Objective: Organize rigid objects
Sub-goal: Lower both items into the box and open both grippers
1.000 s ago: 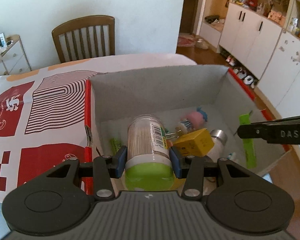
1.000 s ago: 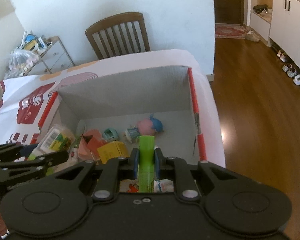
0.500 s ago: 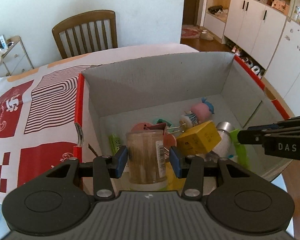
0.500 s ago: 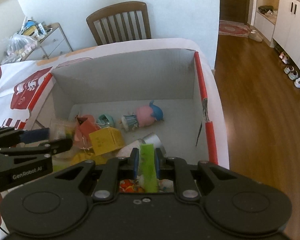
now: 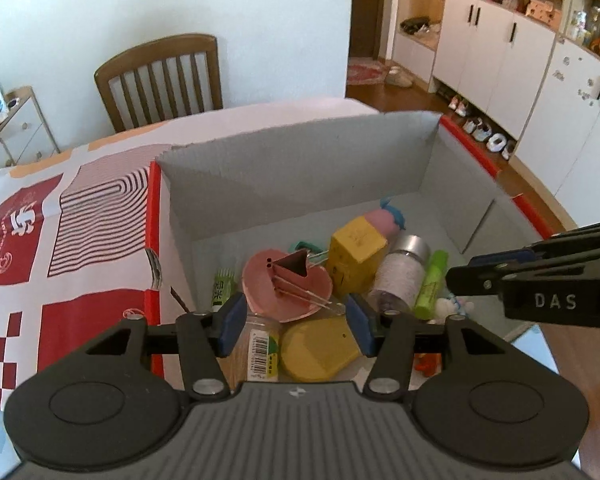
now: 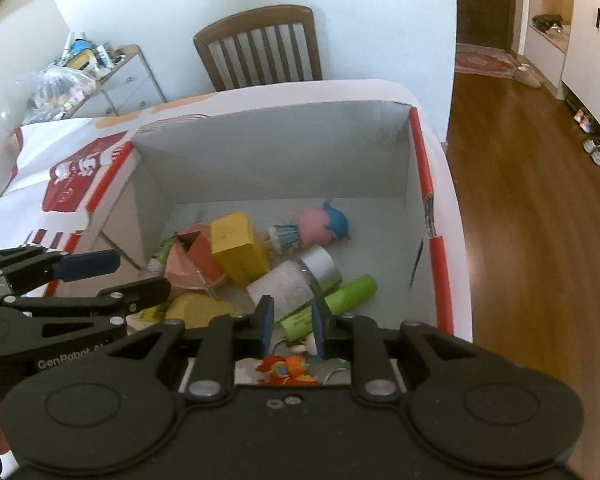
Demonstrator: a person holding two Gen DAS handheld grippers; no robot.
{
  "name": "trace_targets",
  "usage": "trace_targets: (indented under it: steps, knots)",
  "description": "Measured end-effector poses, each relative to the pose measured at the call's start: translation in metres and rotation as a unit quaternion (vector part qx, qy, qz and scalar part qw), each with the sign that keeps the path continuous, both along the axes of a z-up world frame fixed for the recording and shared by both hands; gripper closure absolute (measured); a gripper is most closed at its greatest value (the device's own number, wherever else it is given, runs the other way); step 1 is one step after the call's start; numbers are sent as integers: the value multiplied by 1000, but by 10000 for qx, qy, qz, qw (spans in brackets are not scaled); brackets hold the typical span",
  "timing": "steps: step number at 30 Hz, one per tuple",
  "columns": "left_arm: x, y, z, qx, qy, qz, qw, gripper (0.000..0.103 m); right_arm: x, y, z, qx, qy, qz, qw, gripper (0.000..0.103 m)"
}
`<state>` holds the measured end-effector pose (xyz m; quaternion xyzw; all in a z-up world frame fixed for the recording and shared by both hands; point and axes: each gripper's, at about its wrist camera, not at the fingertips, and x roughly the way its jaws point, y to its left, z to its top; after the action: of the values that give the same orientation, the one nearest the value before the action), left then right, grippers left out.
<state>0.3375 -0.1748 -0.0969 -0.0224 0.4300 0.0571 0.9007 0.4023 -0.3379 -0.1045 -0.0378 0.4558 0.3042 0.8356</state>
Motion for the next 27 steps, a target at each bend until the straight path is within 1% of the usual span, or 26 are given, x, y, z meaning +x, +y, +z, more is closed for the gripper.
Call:
trace_targets:
  steps: [2, 9, 12, 14, 16, 17, 18, 20, 23, 25, 26, 27]
  knots:
    - [-5, -1, 6, 8, -90, -28, 10000, 49, -5, -1, 4, 39, -44, 32, 10000, 81]
    - [-20, 2, 24, -147, -304, -62, 9994, 49, -24, -3, 21, 211, -249, 117, 9994, 79]
    - [-29, 6, 33, -200, -397, -106, 9990, 49, -33, -4, 28, 329, -330, 87, 9989, 74]
    - [-35, 9, 38, -228, -457, -147, 9986, 49, -40, -3, 33, 369, -433, 43, 9984, 69]
    - [-40, 12, 43, -255, -509, -164, 9982, 48, -48, -2, 37, 425, -510, 34, 9978, 59]
    - [-43, 13, 45, -273, -538, -183, 9980, 44, -52, -2, 38, 437, -550, 23, 9975, 54]
    - [-46, 15, 47, -286, -575, -197, 9977, 41, -56, -1, 40, 443, -602, 13, 9972, 53]
    - [-52, 17, 52, -295, -665, -259, 9970, 41, -66, 0, 44, 453, -704, 8, 9965, 46]
    - [-61, 19, 58, -287, -774, -314, 9961, 40, -78, 0, 49, 488, -809, -47, 9955, 41]
    - [-66, 21, 61, -335, -817, -365, 9954, 37, -86, 1, 53, 498, -903, -84, 9946, 39]
    - [-68, 22, 62, -352, -850, -399, 9950, 34, -90, 1, 54, 519, -953, -104, 9940, 34]
    - [-71, 22, 63, -351, -889, -426, 9945, 33, -94, 1, 56, 542, -1006, -127, 9934, 31]
